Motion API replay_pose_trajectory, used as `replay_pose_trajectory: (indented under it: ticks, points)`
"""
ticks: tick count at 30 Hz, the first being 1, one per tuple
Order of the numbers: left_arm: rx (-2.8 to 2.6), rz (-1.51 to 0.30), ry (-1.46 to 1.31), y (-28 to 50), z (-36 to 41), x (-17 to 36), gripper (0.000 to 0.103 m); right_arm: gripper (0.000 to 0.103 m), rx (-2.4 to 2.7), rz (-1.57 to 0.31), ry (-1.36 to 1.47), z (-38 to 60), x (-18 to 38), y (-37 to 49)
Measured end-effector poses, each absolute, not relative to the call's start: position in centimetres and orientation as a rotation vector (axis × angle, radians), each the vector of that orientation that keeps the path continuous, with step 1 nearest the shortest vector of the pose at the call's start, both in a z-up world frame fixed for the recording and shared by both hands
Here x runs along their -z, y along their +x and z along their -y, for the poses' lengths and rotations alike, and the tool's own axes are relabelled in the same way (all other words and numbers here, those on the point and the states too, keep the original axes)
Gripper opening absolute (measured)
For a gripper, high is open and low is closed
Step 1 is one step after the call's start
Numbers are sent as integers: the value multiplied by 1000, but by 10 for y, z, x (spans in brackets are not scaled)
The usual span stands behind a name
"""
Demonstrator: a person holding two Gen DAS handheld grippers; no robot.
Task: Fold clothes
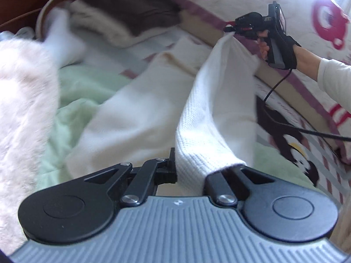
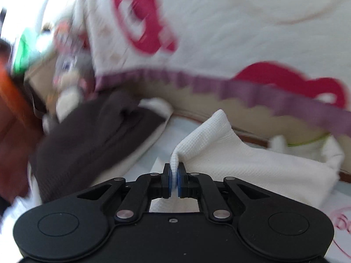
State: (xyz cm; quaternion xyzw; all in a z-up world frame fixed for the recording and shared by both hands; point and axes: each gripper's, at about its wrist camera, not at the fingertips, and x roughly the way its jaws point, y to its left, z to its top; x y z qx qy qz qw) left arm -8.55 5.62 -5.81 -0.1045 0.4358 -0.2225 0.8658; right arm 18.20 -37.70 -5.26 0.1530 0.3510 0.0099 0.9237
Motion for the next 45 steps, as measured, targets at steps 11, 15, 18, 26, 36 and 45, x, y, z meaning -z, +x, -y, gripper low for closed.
replay_pose_trajectory:
  ticks: [11, 15, 18, 26, 36, 45]
  points:
    - [401, -944, -367, -83, -89, 75, 2, 7, -54, -750, 296, 361, 64, 225]
    - [306, -1008, -365, -75, -91, 90, 2, 7, -105, -835, 142, 322, 91, 261]
    - [287, -998, -228, -77, -72, 90, 2, 11, -84, -879, 76, 300, 115, 269]
    - [225, -1064, -198, -74, -74, 98, 7, 33, -151, -725, 385, 323, 91, 187]
    - [195, -985, -244, -83, -77, 81, 9, 38, -268, -730, 524, 288, 99, -10]
    - [37, -810, -339, -92, -95, 45, 10, 40, -490, -952, 401, 214, 117, -64]
